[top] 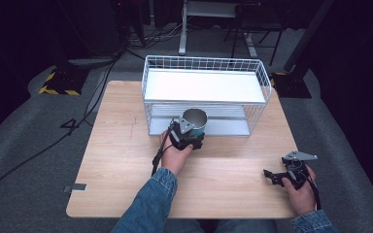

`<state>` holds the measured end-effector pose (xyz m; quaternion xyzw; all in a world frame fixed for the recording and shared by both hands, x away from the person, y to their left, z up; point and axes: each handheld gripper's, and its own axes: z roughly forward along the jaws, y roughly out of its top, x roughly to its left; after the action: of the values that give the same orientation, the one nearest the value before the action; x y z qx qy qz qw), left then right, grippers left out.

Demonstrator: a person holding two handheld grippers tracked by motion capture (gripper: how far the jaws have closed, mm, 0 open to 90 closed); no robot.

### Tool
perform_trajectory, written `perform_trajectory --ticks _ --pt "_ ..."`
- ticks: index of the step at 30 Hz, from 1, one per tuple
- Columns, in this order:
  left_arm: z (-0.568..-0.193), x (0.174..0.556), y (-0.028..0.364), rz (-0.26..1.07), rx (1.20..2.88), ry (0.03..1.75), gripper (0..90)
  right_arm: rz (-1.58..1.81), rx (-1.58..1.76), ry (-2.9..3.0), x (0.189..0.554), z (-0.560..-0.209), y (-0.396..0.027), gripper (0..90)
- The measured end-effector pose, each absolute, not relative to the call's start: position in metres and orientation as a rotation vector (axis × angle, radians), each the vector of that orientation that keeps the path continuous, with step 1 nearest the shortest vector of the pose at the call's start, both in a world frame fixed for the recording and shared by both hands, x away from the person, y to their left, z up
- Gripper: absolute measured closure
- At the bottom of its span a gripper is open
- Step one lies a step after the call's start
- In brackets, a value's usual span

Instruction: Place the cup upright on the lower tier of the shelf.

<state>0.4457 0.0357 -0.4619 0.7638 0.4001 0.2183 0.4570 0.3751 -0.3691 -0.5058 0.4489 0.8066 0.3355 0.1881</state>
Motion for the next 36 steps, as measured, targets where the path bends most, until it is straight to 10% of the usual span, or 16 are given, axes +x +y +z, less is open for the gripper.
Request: perform_trajectory --ticks 36 --pt "-0.488 0.512 0.006 0.626 1.757 1.160 22.6 0.942 1.265 2.266 0.375 -0.506 -0.369 0.1"
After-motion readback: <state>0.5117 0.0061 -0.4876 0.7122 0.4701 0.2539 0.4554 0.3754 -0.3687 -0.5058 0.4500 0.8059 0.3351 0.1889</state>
